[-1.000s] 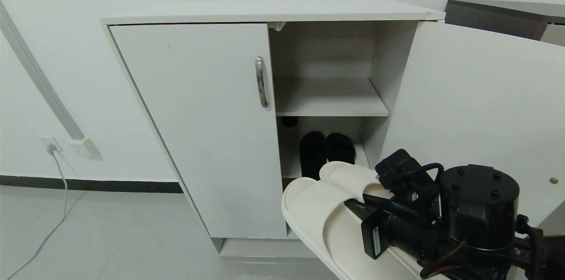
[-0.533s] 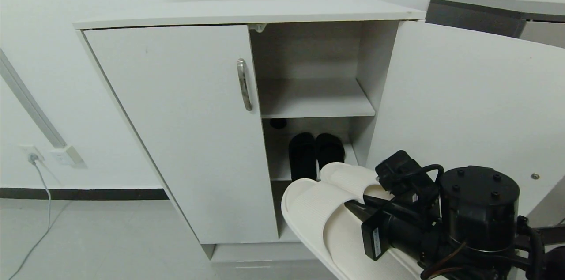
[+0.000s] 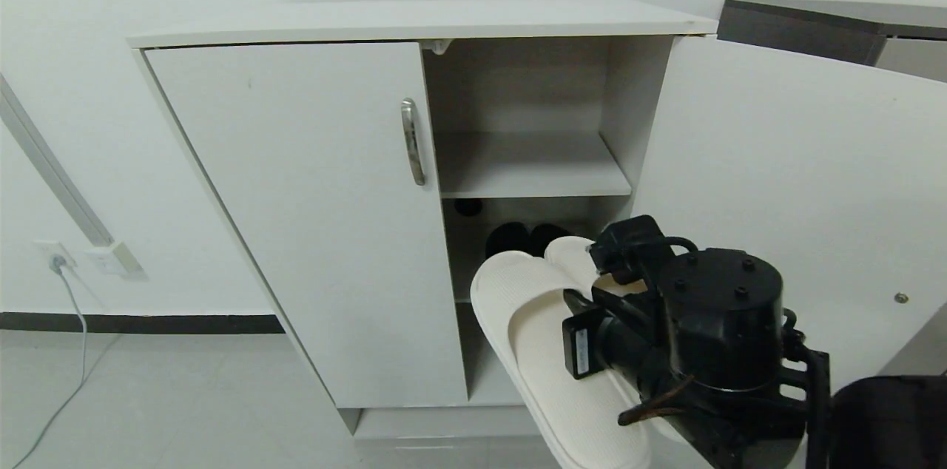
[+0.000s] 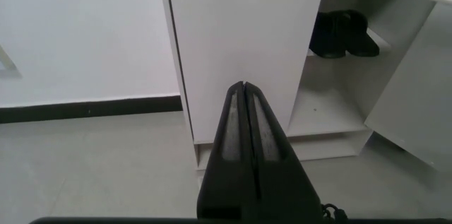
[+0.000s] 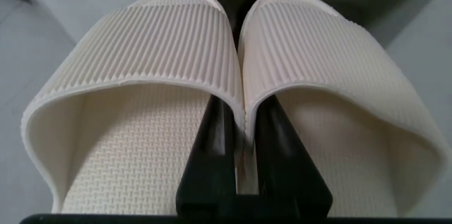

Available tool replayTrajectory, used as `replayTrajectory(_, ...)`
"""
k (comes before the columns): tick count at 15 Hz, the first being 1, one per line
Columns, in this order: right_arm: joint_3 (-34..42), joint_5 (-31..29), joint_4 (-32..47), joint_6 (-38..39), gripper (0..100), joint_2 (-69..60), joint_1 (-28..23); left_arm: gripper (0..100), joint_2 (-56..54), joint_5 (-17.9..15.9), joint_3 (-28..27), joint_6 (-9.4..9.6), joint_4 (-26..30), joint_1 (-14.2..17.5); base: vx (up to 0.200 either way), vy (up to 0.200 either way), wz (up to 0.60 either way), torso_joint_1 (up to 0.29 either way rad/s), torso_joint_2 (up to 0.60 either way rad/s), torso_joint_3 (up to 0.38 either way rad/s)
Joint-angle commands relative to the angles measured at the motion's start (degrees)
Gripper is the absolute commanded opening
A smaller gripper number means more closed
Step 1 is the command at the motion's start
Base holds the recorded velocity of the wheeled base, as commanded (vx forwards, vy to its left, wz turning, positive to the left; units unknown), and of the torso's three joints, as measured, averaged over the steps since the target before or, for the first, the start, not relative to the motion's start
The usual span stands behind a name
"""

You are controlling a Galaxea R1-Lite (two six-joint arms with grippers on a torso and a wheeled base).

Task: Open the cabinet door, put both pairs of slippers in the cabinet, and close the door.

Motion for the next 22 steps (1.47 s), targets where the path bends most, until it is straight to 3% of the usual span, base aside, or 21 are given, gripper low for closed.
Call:
replayTrajectory(1, -9.7, -3.9, 10.2, 4.6, 0, 2.2, -0.4, 0, 0.1, 0.0, 0.0, 0.01, 0.0, 0.0, 0.000, 0.000, 0.00, 0.000, 0.00, 0.000)
replayTrajectory(4, -19.3, -12.2, 18.7, 5.3, 0, 2.4, 0.4, 0, 0.1, 0.0, 0.0, 0.01, 0.0, 0.0, 0.000, 0.000, 0.00, 0.000, 0.00, 0.000)
replayTrajectory(7, -29.4, -12.6, 26.5, 5.4, 0, 3.7, 0.5, 0, 0.1, 0.0, 0.0, 0.01, 0.0, 0.0, 0.000, 0.000, 0.00, 0.000, 0.00, 0.000)
replayTrajectory(9, -32.5, -12.7, 27.2, 5.3, 0, 5.8, 0.4, 0, 0.1, 0.0, 0.0, 0.01, 0.0, 0.0, 0.000, 0.000, 0.00, 0.000, 0.00, 0.000)
replayTrajectory(17, -32.9, -12.7, 27.3, 5.0, 0, 7.6, 0.4, 0, 0.1, 0.0, 0.0, 0.01, 0.0, 0.0, 0.000, 0.000, 0.00, 0.000, 0.00, 0.000)
replayTrajectory(22, -33.1, -12.7, 27.2, 4.5, 0, 7.6, 0.3, 0, 0.1, 0.0, 0.0, 0.10, 0.0, 0.0, 0.200, 0.000, 0.00, -0.002, 0.00, 0.003)
